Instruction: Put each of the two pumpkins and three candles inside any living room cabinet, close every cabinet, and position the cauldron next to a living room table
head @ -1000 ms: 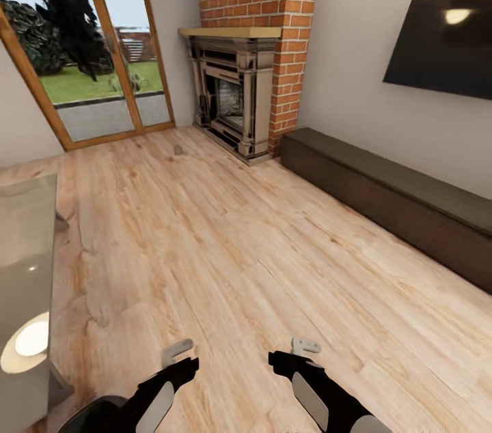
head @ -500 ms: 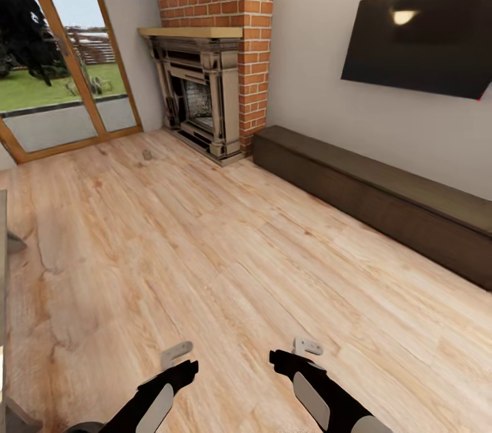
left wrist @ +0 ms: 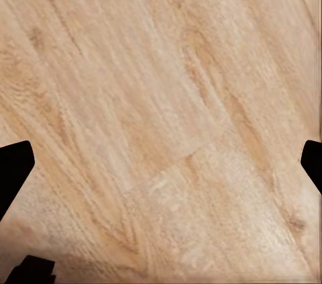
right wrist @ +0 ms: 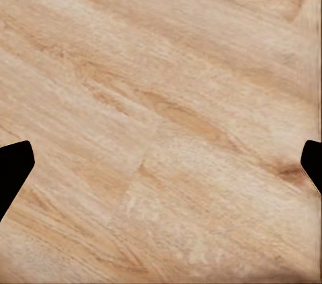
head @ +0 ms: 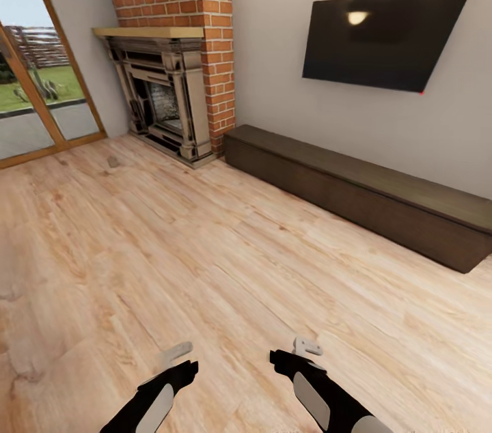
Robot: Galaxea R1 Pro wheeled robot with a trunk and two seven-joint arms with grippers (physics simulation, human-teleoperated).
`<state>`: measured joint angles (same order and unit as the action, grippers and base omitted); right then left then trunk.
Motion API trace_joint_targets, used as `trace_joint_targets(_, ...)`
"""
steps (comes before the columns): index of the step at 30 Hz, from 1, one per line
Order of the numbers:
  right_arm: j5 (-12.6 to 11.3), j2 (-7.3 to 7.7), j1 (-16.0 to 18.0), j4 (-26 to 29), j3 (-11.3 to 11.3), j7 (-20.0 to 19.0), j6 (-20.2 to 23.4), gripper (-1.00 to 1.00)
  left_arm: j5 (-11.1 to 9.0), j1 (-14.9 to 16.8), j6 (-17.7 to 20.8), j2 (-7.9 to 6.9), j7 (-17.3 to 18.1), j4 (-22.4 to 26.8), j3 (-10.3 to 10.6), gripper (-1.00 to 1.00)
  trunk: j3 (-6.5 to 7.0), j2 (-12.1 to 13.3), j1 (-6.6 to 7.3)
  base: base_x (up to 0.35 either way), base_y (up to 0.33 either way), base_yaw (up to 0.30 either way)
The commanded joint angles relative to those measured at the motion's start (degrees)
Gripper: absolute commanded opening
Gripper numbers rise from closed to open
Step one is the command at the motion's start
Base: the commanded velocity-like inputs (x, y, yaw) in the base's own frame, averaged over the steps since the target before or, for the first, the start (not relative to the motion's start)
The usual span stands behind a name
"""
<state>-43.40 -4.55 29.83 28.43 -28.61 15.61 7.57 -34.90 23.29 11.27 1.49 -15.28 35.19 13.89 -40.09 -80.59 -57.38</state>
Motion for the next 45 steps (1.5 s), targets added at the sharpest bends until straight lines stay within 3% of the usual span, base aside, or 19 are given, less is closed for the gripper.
trace_joint_targets(1,-0.35,0.05,0.06,0.07,-0.40,0.48,0.14,1.00,-0.51,0.00,0.16,-0.05,-0.52,0.13,0.26,1.00,-0.05,-0.03,0.00,0.000,-0.018,-0.283)
trace_joint_targets(11,-0.60,-0.04,0.06,-1.52,-0.40,0.51,-1.35,1.00,-0.46,0.00,0.16,0.09,-0.31,-1.01,0.35,1.00,-0.05,-0.03,0.00,0.000,-0.003,-0.283)
trace_joint_targets(16,-3.42,-0.08,0.06,-3.96,-0.39,0.42,-3.18,1.00,-0.45,0.00,0.13,0.15,-0.16,-1.35,0.39,1.00,-0.05,-0.03,0.00,0.000,0.000,-0.283)
trace_joint_targets(20,-4.23,0.04,0.06,-4.32,-0.40,0.46,-3.47,1.00,-0.42,0.00,-0.09,0.20,-0.11,-2.37,0.44,1.00,-0.05,-0.03,0.00,0.000,0.000,-0.283)
trace_joint_targets(30,-4.41,0.06,0.06,-5.72,-0.35,0.50,-3.77,1.00,-0.10,0.07,-0.54,0.27,0.07,-5.55,0.53,1.00,-0.05,-0.03,0.00,0.000,0.000,-0.283)
trace_joint_targets(35,-4.41,-0.08,0.06,-9.61,-0.28,0.56,-7.63,1.00,0.45,0.05,-0.68,0.27,0.11,-5.57,0.84,1.00,-0.05,-0.03,0.00,0.000,0.000,-0.283)
trace_joint_targets(45,-4.41,-0.20,0.06,-11.68,-0.22,0.55,-9.33,1.00,0.52,0.09,-0.72,0.15,0.08,-6.18,0.90,1.00,-0.05,-0.03,0.00,0.000,0.000,-0.283)
